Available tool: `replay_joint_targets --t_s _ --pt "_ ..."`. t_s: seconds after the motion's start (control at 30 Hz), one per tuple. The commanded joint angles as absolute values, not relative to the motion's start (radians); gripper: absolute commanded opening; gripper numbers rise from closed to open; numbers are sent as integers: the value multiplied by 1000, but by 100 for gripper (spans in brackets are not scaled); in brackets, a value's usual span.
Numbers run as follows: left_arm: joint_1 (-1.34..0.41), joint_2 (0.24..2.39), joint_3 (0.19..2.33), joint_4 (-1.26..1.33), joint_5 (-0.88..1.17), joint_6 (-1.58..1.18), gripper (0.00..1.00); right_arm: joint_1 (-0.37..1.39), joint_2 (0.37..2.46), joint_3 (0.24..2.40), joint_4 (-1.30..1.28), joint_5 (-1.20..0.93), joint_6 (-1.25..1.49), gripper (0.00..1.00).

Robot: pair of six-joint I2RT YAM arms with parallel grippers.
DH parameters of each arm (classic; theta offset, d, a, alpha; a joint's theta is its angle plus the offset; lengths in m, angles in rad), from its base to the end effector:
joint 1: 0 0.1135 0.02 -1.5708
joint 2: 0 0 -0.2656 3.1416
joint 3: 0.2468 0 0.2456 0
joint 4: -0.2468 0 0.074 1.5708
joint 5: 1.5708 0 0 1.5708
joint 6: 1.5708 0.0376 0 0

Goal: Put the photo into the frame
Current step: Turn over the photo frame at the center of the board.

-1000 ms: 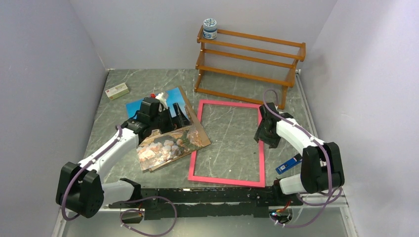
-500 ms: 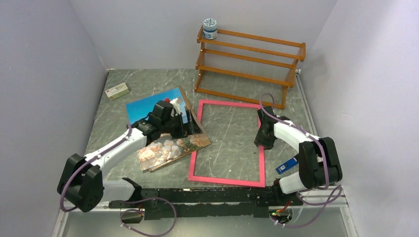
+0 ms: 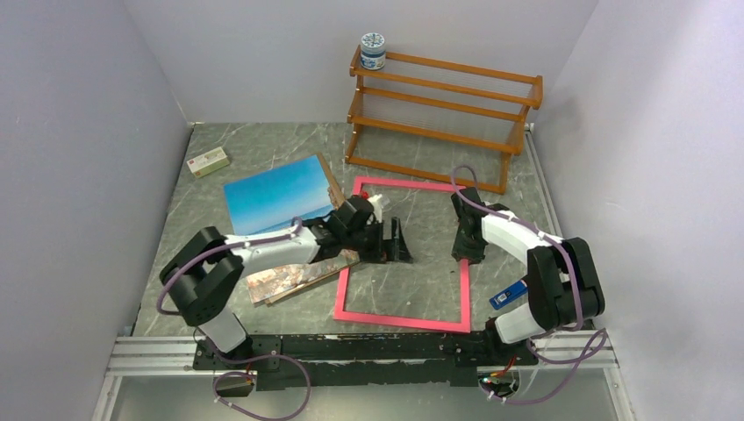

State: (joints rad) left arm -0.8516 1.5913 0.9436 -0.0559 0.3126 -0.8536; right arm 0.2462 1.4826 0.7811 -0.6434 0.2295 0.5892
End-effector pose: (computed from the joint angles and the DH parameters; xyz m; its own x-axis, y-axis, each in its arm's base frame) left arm 0.2122 -0.2599 0.2122 -0.9361 -0.0195 -0.3512 0.2509 0.6629 -0.7054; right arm 0.2368 0.0507 0.1624 -0.8902 0.3342 -0.3094 0.3690 0.9275 -0.0599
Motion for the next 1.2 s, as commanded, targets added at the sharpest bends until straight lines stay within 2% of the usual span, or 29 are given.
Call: replay_joint_targets --t_s 0.0,0.17,0.33,0.5,0.6,0.7,0.9,1.0,1.03,1.1,1.17 --pt "-916 1666 995 160 319 -914 98 240 1416 836 -679 276 597 24" --pt "-960 1759 999 385 337 -949 98 240 1309 924 -781 238 584 22" --pt "-997 1914 1096 510 418 -992 98 240 1258 987 -860 232 575 22" --pt "-1029 1998 1074 858 475 -1097 98 239 1217 999 -871 218 592 23" --pt "-1038 2038 1076 966 493 -1150 98 238 1212 1005 -866 192 596 23" --pt "-1057 2064 1091 977 492 -1173 98 238 1211 1009 -864 172 601 23" --pt "-1123 2068 1157 765 413 -1118 98 239 1202 1045 -870 141 603 23" --pt "-1139 2078 1176 741 391 -1112 98 238 1185 1065 -872 125 604 23" --pt "-1141 2081 1180 742 389 -1113 91 238 1180 1069 -873 117 605 23" --pt "-1141 2079 1190 739 388 -1116 67 238 1172 1079 -881 107 609 24" --pt "-1142 2070 1196 735 384 -1112 53 237 1165 1081 -884 103 609 24"
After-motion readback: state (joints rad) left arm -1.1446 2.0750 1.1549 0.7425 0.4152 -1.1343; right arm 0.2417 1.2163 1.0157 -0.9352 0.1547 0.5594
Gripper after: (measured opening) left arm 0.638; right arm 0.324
